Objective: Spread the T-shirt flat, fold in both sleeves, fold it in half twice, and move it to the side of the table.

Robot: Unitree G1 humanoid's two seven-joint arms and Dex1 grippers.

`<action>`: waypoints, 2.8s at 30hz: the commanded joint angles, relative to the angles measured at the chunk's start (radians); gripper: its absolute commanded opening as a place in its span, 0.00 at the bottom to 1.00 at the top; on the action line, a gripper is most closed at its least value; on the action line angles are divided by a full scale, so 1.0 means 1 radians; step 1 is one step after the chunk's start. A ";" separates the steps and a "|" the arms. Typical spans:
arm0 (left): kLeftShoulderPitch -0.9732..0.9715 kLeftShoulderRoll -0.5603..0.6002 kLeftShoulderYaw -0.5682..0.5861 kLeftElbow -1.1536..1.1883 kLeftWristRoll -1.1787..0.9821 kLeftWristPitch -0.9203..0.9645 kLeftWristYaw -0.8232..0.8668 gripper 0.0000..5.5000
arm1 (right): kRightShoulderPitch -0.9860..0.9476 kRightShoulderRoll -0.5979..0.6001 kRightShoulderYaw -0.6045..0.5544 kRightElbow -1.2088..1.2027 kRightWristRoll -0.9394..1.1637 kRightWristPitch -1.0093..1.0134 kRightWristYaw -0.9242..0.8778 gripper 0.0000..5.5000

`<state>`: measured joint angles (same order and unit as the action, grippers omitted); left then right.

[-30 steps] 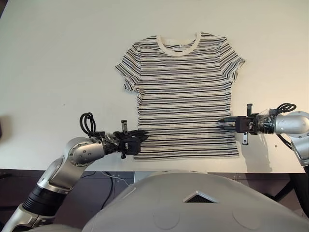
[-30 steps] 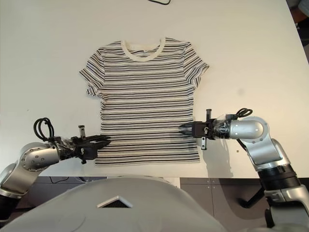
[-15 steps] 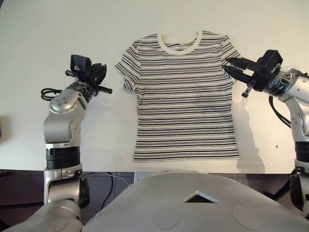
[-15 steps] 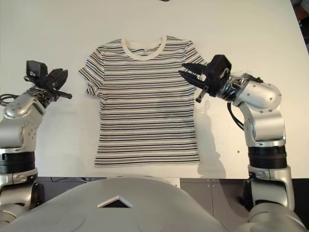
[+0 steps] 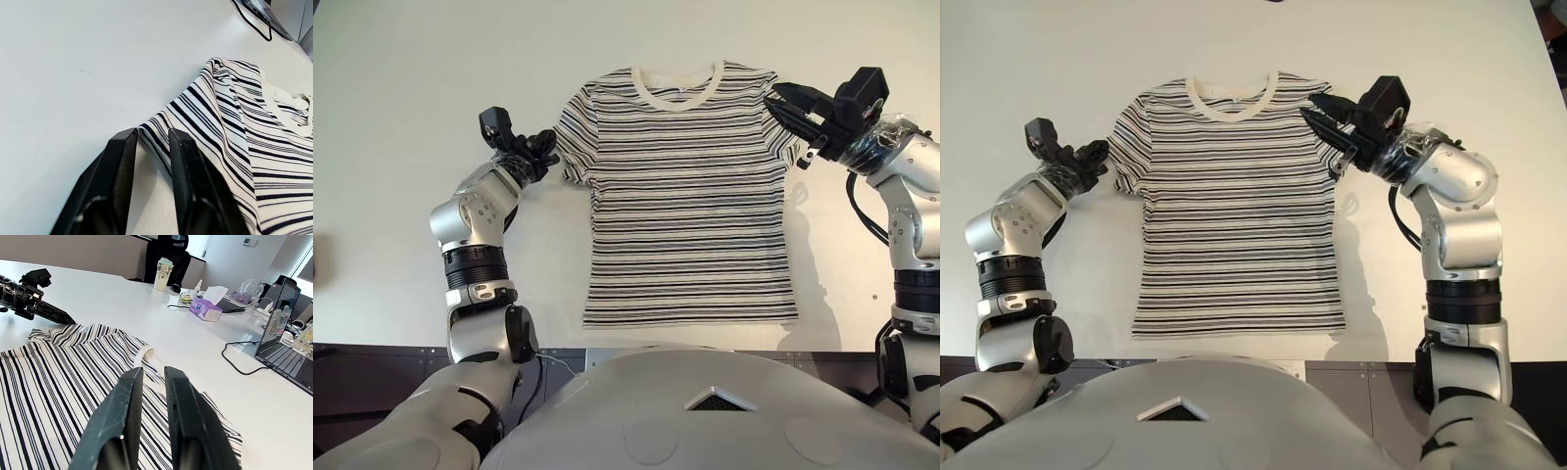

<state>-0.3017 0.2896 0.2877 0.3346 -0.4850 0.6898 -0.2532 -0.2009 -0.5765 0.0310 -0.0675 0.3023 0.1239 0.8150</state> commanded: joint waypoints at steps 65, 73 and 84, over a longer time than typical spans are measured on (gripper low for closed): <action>-0.232 -0.174 -0.099 -0.267 0.013 0.085 0.053 0.20 | 0.054 0.113 0.042 0.047 -0.142 -0.050 -0.104 0.15; 0.262 0.239 -0.364 -0.578 0.349 -0.175 -0.152 0.20 | 0.086 0.092 -0.122 0.112 -0.066 0.023 -0.164 0.15; 0.302 0.196 -0.531 -0.526 0.501 -0.317 -0.183 0.20 | 0.069 0.082 -0.111 0.155 -0.085 0.025 -0.154 0.15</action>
<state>0.0025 0.4726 -0.2053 -0.2162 -0.0244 0.3775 -0.4166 -0.1194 -0.4797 -0.0849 0.0785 0.2302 0.1351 0.6595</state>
